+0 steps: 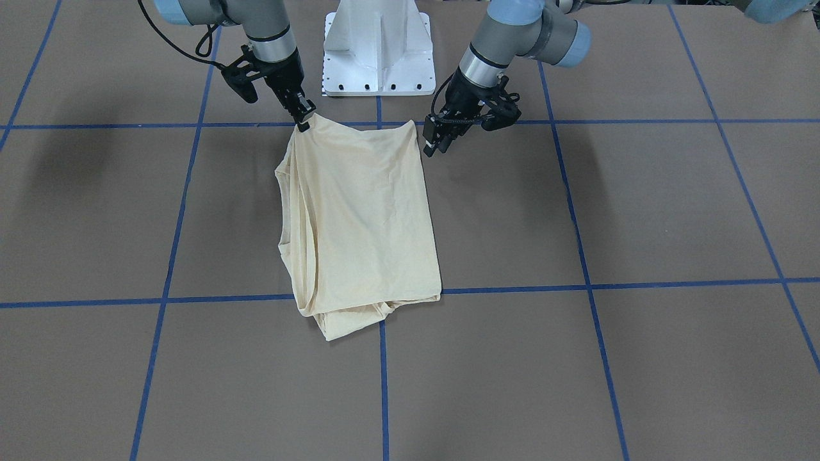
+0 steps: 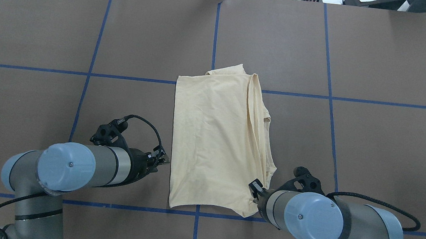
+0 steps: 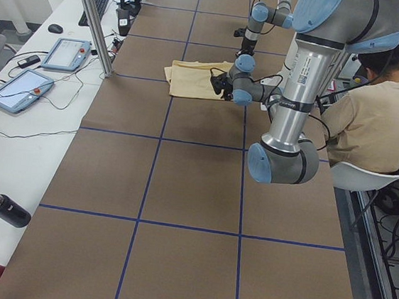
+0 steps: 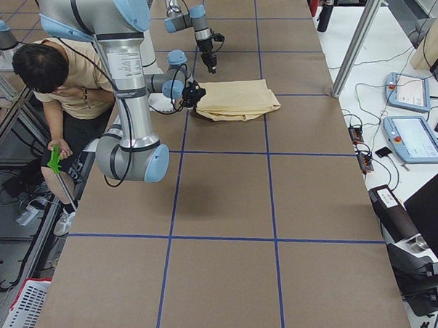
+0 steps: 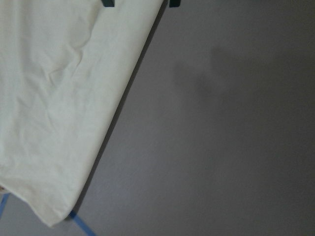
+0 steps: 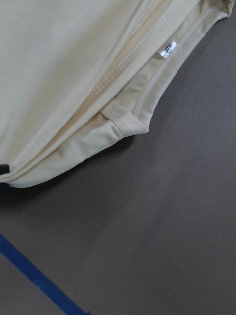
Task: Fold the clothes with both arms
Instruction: 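Lower the left gripper to the shirt's near corner and grasp it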
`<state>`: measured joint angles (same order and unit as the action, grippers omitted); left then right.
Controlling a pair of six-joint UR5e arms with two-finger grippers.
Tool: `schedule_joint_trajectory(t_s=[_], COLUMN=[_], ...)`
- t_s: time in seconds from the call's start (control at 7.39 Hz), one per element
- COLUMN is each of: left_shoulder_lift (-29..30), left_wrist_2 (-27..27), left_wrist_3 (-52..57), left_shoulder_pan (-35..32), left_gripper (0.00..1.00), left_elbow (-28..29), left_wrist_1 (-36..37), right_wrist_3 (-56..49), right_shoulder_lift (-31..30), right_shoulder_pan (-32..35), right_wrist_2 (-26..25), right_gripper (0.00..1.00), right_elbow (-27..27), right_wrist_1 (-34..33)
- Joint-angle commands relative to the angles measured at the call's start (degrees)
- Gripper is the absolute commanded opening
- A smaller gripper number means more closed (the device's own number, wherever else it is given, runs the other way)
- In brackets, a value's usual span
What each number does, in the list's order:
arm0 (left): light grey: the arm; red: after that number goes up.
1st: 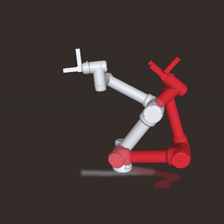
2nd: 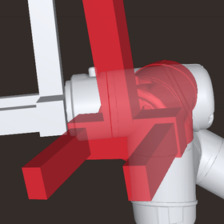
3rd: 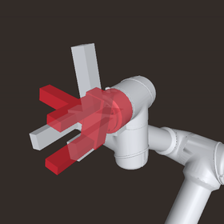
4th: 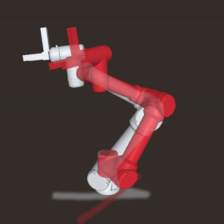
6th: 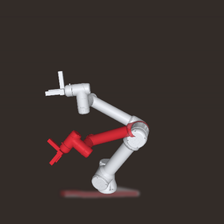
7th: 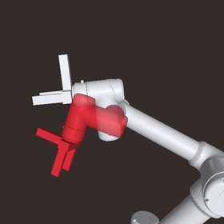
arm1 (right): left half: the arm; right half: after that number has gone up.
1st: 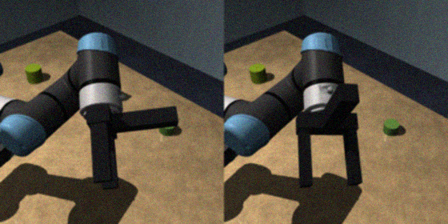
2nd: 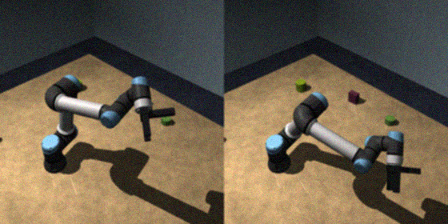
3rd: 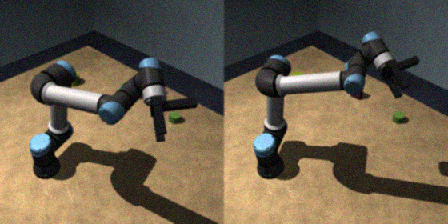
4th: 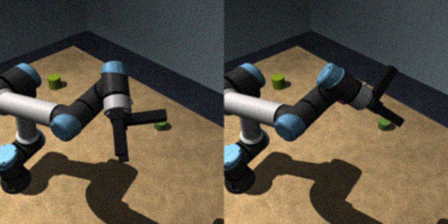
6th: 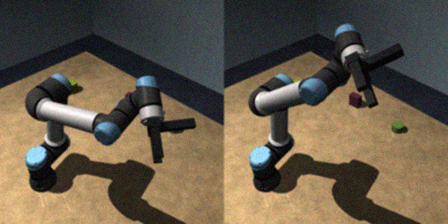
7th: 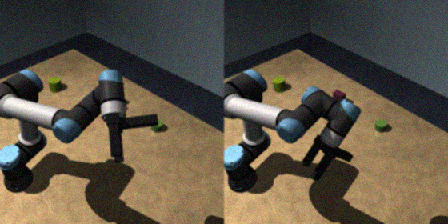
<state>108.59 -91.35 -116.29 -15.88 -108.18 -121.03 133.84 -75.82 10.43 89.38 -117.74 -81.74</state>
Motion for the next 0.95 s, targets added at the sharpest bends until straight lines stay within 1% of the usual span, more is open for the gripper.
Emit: schedule_joint_trajectory(t_s=[0.0, 0.41, 0.81], left_shoulder_lift=[0.7, 1.1, 1.3], left_wrist_2=[0.2, 0.2, 0.1], left_wrist_3=[-2.2, -2.9, -2.9], left_shoulder_pan=[3.4, 5.9, 6.9], left_gripper=[0.48, 0.48, 0.47], left_elbow=[0.0, 0.6, 0.9], left_wrist_1=[0.3, 0.3, 0.4], right_wrist_3=[0.0, 0.0, -0.1], right_shoulder_lift=[0.0, 0.0, 0.0], right_shoulder_pan=[-0.1, -0.1, -0.1], right_wrist_2=[0.0, 0.0, 0.0], right_gripper=[0.0, 0.0, 0.0], right_elbow=[0.1, 0.1, 0.1], right_wrist_1=[0.0, 0.0, 0.1])
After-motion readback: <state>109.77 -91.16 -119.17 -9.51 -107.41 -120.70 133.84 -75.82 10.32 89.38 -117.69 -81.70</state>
